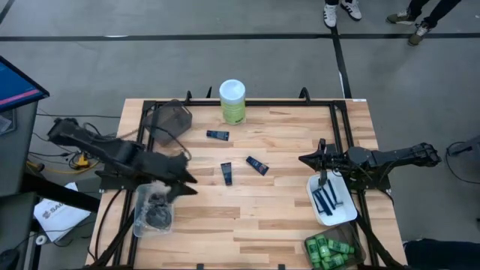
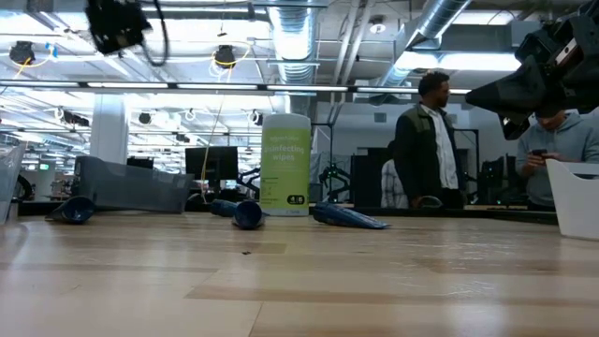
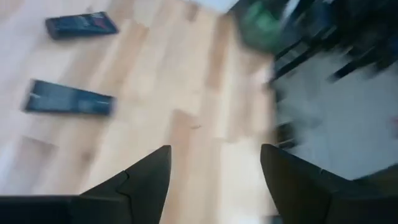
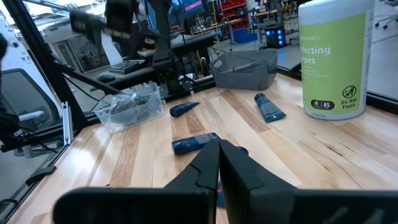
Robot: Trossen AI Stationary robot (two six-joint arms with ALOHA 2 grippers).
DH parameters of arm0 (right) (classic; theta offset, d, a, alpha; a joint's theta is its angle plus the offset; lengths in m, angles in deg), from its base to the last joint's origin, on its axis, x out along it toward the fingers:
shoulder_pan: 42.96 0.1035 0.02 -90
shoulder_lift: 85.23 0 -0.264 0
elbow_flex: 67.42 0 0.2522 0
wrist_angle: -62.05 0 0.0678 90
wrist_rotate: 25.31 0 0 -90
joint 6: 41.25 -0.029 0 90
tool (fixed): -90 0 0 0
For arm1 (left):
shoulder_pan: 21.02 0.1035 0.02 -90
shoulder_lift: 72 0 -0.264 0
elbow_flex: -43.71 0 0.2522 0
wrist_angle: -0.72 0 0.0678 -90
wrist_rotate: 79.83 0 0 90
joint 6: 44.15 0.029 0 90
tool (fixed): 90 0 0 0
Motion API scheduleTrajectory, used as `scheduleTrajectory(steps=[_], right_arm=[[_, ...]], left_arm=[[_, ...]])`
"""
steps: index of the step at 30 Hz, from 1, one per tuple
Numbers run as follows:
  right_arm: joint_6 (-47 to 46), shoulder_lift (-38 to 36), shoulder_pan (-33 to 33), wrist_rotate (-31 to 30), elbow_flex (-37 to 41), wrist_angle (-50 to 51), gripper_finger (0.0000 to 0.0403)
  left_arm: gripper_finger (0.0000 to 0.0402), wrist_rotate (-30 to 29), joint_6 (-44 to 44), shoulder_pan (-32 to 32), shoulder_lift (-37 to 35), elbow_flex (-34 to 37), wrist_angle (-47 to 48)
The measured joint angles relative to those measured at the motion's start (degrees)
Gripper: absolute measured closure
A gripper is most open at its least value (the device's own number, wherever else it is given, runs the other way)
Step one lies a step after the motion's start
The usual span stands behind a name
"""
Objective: Pick & Place Travel size toiletries
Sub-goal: Put the black shave cream into the top black bin
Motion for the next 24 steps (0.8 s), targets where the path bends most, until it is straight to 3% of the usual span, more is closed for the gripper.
scheduleTrajectory(steps=[7,13,17,21,24], right_arm=[[0.0,0.0,0.0,0.0,0.0,0.0,0.0397],[0.0,0.0,0.0,0.0,0.0,0.0,0.0397],[0.0,0.0,0.0,0.0,0.0,0.0,0.0398],[0.0,0.0,0.0,0.0,0.0,0.0,0.0398],[0.0,0.0,0.0,0.0,0.0,0.0,0.0398]], left_arm=[[0.0137,1.8,12.5,2.6,16.1,-0.1,4.0],[0.012,-0.4,20.5,2.6,22.6,-2.6,13.0],[0.0113,-6.9,10.3,4.6,23.6,-2.9,21.7],[0.0112,-7.7,-5.7,7.7,23.6,-2.2,25.8],[0.0115,-7.7,-10.5,10.2,23.8,-2.0,26.0]])
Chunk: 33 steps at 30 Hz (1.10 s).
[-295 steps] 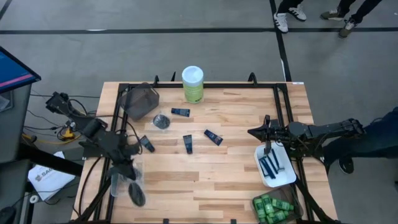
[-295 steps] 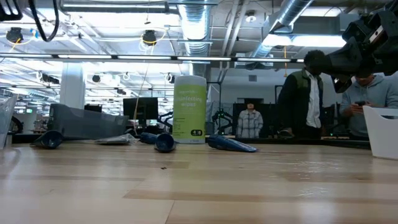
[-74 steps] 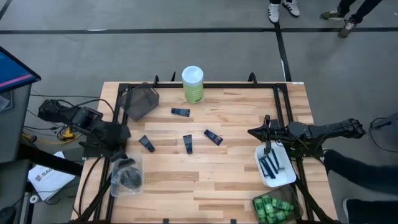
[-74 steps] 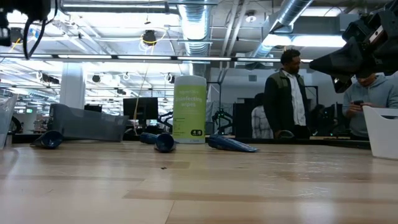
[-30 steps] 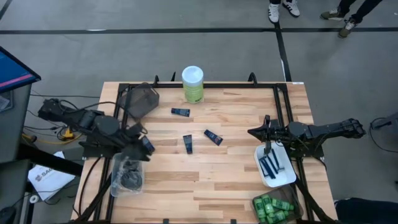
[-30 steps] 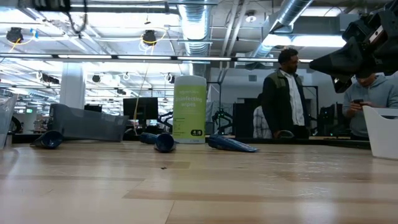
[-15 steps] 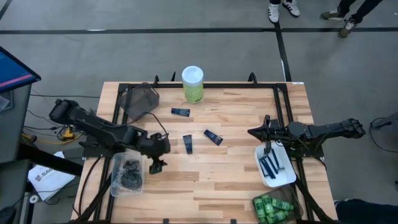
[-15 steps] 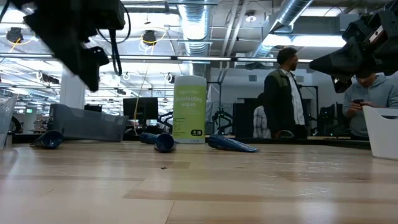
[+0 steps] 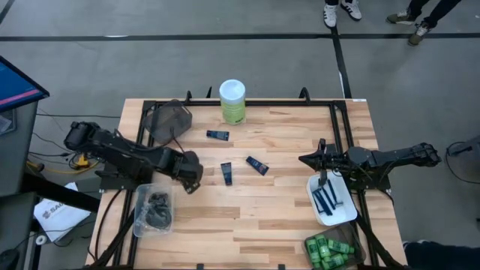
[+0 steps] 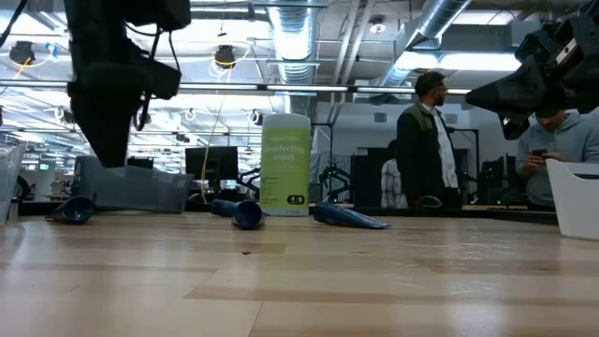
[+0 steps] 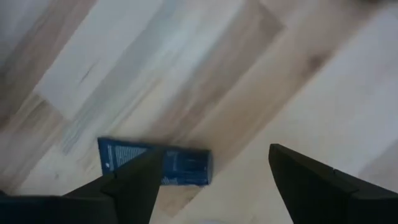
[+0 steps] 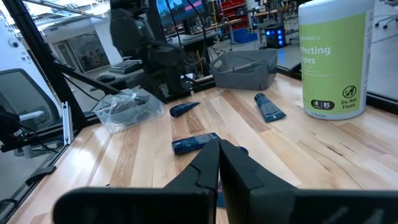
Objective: Pick & Place Travel size toiletries
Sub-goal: Put the black shave cream into the top black bin
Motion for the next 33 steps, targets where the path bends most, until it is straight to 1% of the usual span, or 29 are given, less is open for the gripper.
scheduleTrajectory(steps=[2,5,8,14,22,30,33], right_arm=[[0.0,0.0,0.0,0.0,0.0,0.0,0.0398],[0.0,0.0,0.0,0.0,0.0,0.0,0.0397],[0.0,0.0,0.0,0.0,0.0,0.0,0.0398],[0.0,0.0,0.0,0.0,0.0,-0.1,0.0398],[0.0,0.0,0.0,0.0,0.0,0.0,0.0398],[0.0,0.0,0.0,0.0,0.0,0.0,0.0397],[0.0,0.0,0.0,0.0,0.0,0.0,0.0397]], left_arm=[[0.0116,0.6,-3.7,2.0,0.5,0.0,0.5],[0.0116,3.5,-8.1,5.0,1.1,0.0,1.5],[0.0116,5.1,-12.4,6.7,1.2,0.0,3.5],[0.0116,5.1,-19.4,8.2,1.4,0.1,3.5],[0.012,8.1,-22.9,10.7,2.0,0.1,3.7],[0.0135,9.2,-23.9,10.7,5.3,0.1,3.7],[0.0137,11.2,-24.3,10.7,6.5,0.1,3.5]])
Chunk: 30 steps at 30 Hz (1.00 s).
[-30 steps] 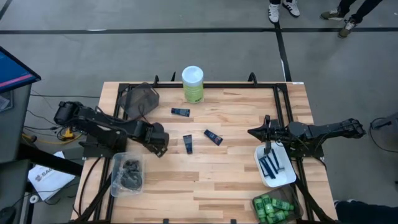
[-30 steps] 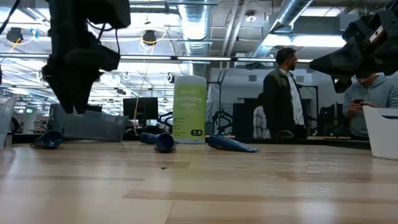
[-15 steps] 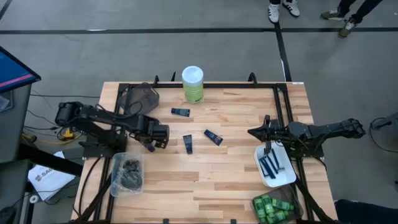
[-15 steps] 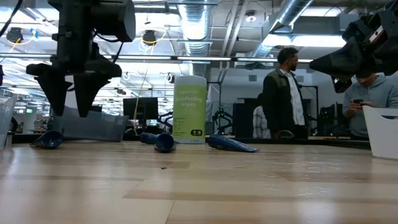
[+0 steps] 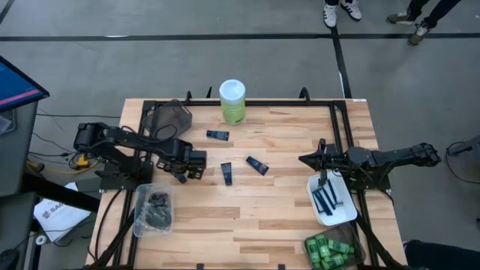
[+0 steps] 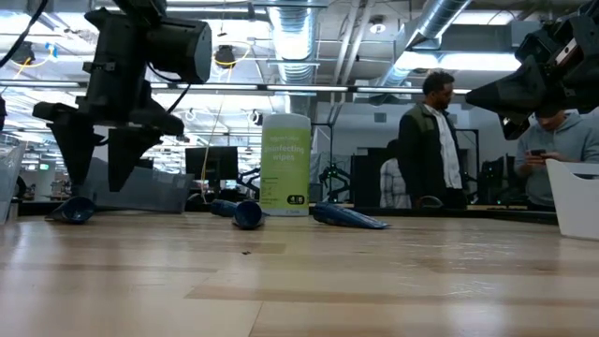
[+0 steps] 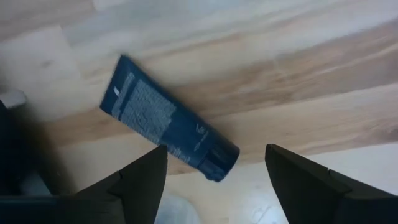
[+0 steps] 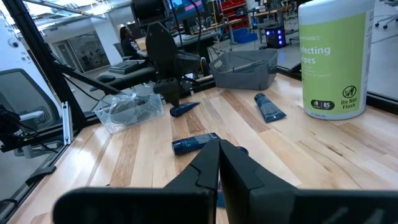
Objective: Pick & Place Travel size toiletries
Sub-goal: Put the black shave cream into the top black bin
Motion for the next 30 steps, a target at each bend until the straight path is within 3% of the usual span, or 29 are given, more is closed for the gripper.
scheduleTrajectory(steps=[7,14,30], right_arm=[[0.0,0.0,0.0,0.0,0.0,0.0,0.0397],[0.0,0.0,0.0,0.0,0.0,0.0,0.0398],[0.0,0.0,0.0,0.0,0.0,0.0,0.0397]], left_arm=[[0.0135,3.4,-1.4,-0.5,2.6,0.0,-0.8],[0.0136,0.5,-1.6,-2.0,3.0,0.0,-0.9],[0.0153,1.4,-2.8,-2.1,4.6,0.0,-1.8]])
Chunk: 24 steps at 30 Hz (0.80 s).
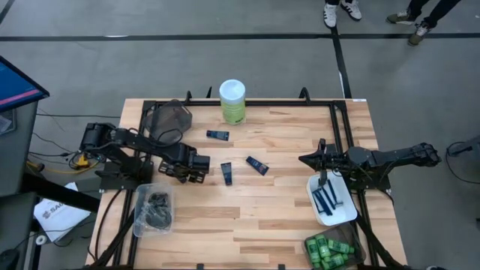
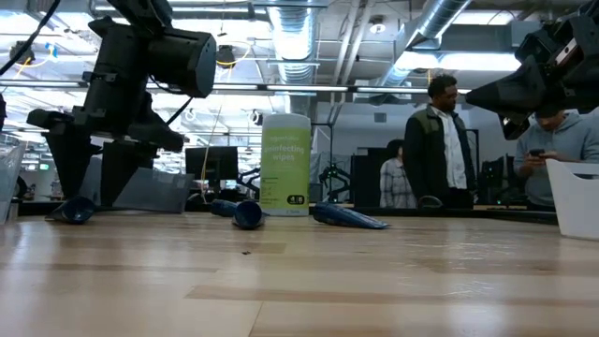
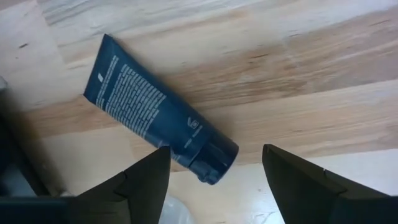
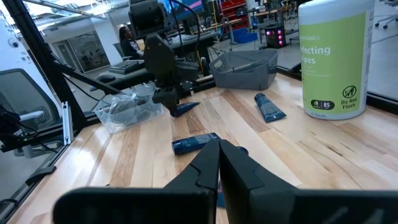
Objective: Pick & Place Travel size toiletries
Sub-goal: Put the black shave cream into the top black bin
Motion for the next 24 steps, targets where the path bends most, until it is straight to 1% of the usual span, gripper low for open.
scheduleTrajectory(steps=[8,11,14,20,22,24], right_arm=[[0.0,0.0,0.0,0.0,0.0,0.0,0.0397],[0.0,0.0,0.0,0.0,0.0,0.0,0.0398],[0.0,0.0,0.0,0.0,0.0,0.0,0.0397],[0.0,0.0,0.0,0.0,0.0,0.0,0.0397],[0.0,0.0,0.0,0.0,0.0,0.0,0.0397],[0.0,0.0,0.0,0.0,0.0,0.0,0.0398]], left_arm=[[0.0155,0.6,0.1,-0.8,3.6,-0.1,-0.8],[0.0165,-0.3,0.1,-0.7,3.6,-0.1,-1.0],[0.019,-1.5,0.2,-0.5,3.4,-0.1,-1.2],[0.0254,-3.0,0.5,-0.2,3.4,-0.1,-1.9],[0.0268,-3.2,1.0,-0.2,3.4,-0.1,-2.1],[0.0274,-3.9,1.2,-0.2,3.4,-0.1,-2.2]])
